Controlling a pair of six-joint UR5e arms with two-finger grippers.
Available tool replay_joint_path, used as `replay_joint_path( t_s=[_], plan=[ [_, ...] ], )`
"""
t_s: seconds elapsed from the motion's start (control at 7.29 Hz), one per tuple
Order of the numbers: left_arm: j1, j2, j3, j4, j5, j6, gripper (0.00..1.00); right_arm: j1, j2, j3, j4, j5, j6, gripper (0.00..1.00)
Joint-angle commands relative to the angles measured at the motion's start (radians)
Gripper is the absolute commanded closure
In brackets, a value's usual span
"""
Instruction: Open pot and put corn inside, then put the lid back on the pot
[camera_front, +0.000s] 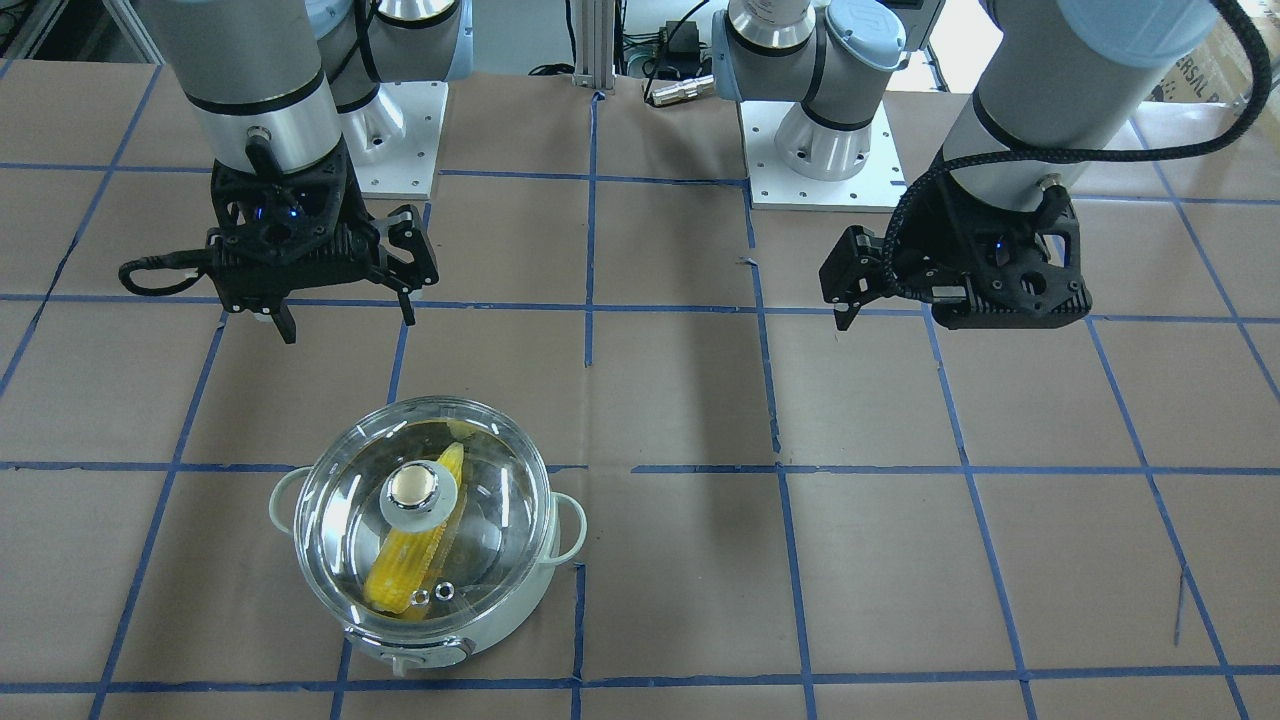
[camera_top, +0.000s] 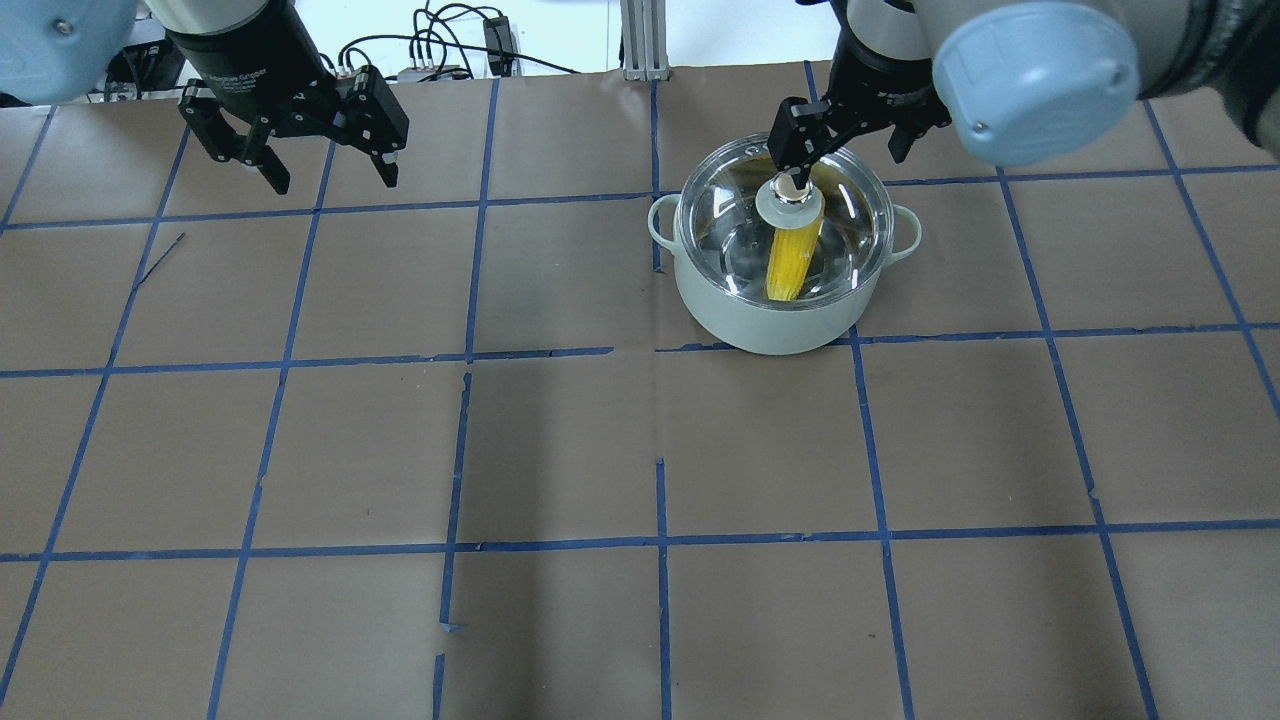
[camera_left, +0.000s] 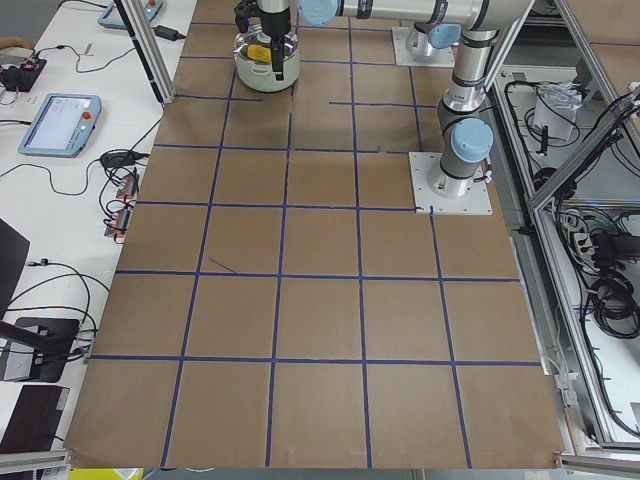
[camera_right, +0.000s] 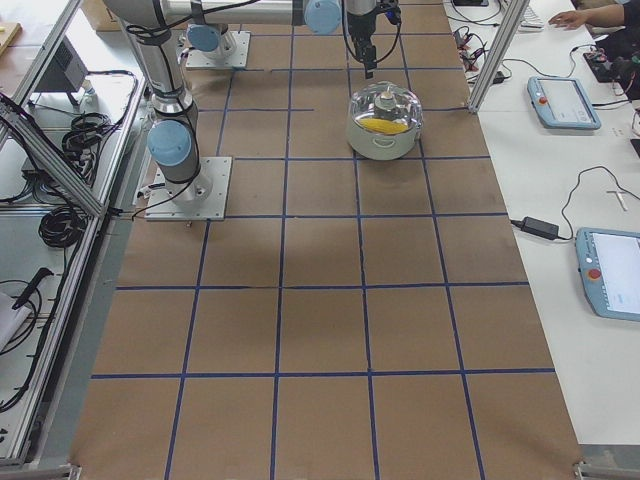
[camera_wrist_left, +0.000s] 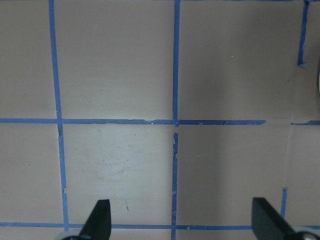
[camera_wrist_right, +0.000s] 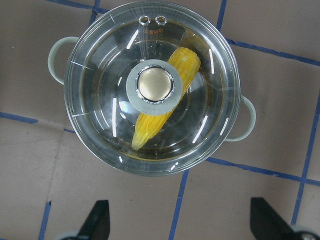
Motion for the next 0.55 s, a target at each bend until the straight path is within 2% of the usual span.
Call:
replay_joint_path(
  t_s=[0.0,0.14,0.41],
  plan=[
    [0.0,-0.009,-0.001,0.002,0.01,0.0,0.0,0.005,-0.032,0.041,0.002,0.0,0.001,0.0],
    [-0.001,-0.011,-0.001,0.004,0.01,0.0,0.0,0.007,-0.048,0.081,-0.004,0.006,0.001,0.0],
    [-0.001,-0.011,-0.001,0.004,0.01,0.0,0.0,-0.004,-0.071,0.103,-0.012,0.0,0.003,0.0]
  ],
)
